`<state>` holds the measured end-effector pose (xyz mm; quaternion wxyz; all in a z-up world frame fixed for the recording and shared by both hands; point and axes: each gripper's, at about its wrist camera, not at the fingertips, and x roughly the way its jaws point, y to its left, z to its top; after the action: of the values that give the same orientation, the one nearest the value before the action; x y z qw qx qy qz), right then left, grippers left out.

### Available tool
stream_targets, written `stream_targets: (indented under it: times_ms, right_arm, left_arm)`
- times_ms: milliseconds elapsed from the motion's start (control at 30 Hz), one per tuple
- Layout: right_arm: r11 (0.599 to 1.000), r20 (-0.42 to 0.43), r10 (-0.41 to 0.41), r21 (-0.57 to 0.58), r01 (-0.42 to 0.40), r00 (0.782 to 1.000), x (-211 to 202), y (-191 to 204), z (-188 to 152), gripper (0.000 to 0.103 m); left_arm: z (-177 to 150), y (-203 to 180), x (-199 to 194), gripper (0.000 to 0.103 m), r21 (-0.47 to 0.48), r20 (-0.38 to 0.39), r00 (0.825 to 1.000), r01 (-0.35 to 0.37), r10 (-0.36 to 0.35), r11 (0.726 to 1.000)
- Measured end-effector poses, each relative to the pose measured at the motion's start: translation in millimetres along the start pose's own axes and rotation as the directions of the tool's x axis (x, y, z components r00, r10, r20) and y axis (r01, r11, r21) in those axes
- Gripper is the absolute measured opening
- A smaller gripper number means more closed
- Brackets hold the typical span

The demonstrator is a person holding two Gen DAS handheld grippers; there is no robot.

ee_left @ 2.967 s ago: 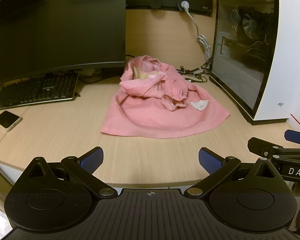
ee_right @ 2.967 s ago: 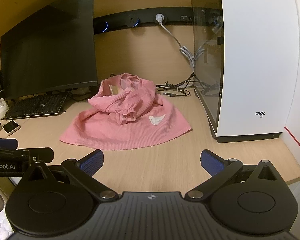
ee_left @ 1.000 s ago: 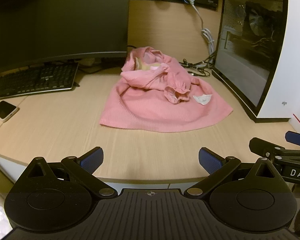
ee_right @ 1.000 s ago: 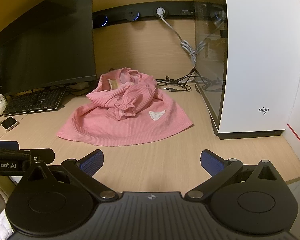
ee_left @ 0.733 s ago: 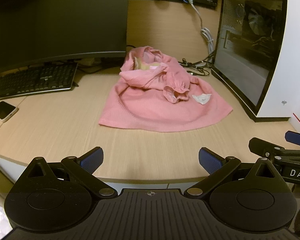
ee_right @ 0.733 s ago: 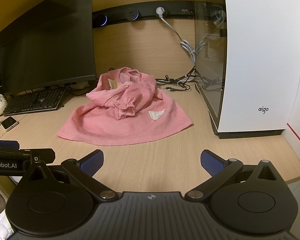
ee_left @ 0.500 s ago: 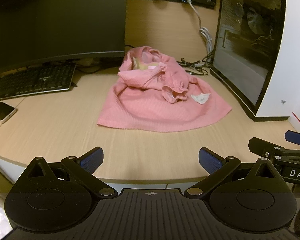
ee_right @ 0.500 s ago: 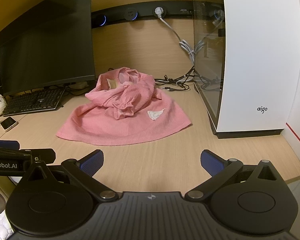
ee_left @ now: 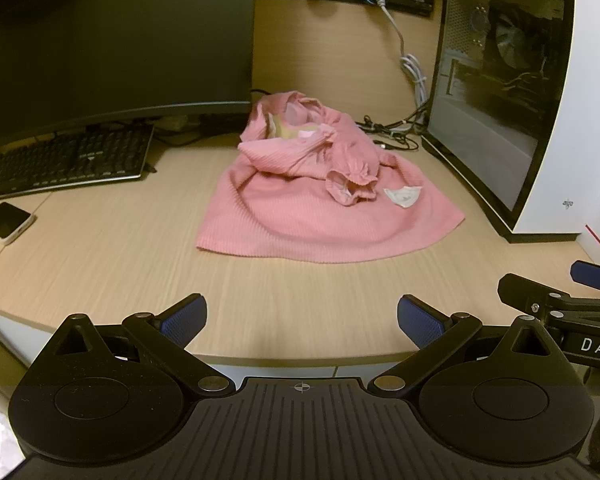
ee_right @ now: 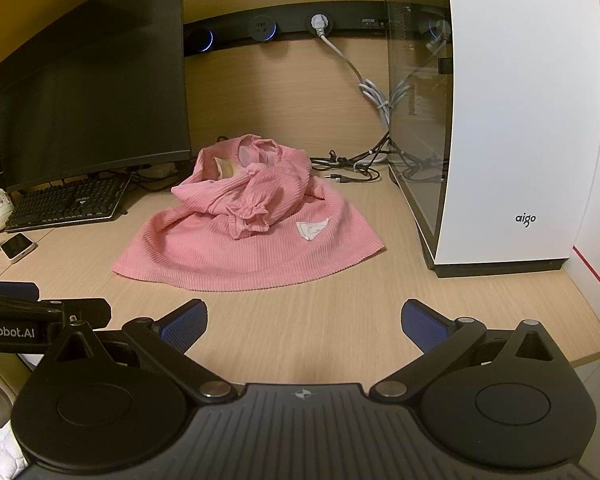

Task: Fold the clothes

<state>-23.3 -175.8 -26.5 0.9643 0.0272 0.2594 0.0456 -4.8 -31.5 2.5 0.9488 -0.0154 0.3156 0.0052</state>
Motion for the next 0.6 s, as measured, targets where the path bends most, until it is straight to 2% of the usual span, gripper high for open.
stream_targets:
  times_ms: [367,600]
  right_arm:
    - [1.0,-0.009,0.004,0.011,-0.003,1.0,6,-1,2,0.103]
    - [0.998,-0.022,-0.003,0.057,0.004,1.0,21,2,9,0.103]
  left_arm:
    - [1,7,7,0.103,-0.014,-0.017,1.0,0.001,-0.001,1.0]
    - [11,24,24,0.103,-0.023,-0.068,0.997,0.028,-0.029,0.999]
